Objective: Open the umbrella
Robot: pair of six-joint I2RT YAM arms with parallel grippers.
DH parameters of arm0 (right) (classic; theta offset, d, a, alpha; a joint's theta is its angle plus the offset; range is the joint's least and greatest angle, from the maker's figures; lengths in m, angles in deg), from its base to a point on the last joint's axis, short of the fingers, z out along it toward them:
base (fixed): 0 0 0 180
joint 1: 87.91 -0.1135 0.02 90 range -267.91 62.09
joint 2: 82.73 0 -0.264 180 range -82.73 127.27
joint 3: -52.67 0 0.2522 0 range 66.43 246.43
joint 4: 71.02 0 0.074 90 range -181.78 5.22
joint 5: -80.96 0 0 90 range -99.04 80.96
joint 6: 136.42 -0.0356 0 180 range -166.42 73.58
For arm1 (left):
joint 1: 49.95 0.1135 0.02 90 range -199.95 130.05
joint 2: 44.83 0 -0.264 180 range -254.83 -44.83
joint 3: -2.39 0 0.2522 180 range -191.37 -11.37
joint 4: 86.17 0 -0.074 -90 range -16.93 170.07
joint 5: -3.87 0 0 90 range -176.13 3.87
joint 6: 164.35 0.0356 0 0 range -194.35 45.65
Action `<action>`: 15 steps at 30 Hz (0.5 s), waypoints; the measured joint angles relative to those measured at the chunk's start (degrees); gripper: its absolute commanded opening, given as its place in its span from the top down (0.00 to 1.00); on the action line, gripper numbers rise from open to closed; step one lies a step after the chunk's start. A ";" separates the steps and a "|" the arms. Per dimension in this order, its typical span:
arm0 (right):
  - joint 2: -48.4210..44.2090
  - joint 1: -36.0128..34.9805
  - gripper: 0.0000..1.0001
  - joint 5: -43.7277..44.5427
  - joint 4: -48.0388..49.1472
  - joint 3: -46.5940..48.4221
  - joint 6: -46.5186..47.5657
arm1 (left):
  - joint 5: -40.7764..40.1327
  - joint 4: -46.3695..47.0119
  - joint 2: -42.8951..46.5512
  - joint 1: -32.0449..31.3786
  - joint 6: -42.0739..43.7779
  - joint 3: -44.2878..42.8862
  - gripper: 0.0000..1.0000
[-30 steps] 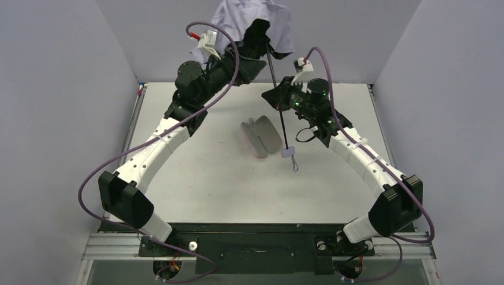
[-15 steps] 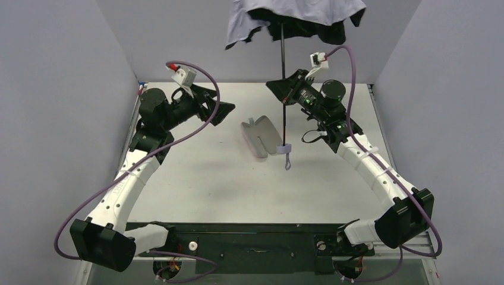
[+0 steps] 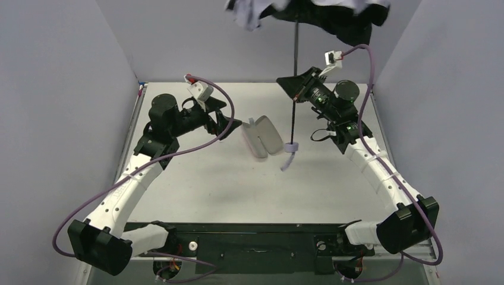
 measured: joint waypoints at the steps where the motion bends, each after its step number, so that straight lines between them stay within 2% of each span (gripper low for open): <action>1: 0.11 -1.64 1.00 -2.05 0.04 0.00 -0.28 | -0.02 -0.72 -0.42 -0.87 1.07 -0.76 0.03; 3: 0.09 -0.33 1.00 -7.80 0.11 0.00 -0.50 | -0.09 -1.55 -1.09 -2.62 2.99 -2.36 0.03; 5: 0.09 5.57 1.00 -11.45 0.24 0.00 -1.11 | -0.20 -1.70 -0.96 -3.30 4.07 -2.69 0.03; 8: 0.09 12.37 1.00 -9.60 0.26 0.00 -2.43 | -0.57 -1.73 -0.68 -3.23 5.11 -2.71 0.03; 10: 0.02 10.62 1.00 -5.49 0.81 -0.39 -3.13 | -0.74 -1.68 -0.63 -3.32 6.23 -2.69 0.03; 12: -0.09 4.74 1.00 -3.50 1.31 -1.09 -3.23 | -1.03 -1.75 -0.63 -4.17 8.74 -2.69 0.03; 15: -1.31 -3.41 1.00 -6.21 0.24 -3.76 -2.99 | -1.49 -2.19 -0.66 -6.78 14.80 -2.80 0.03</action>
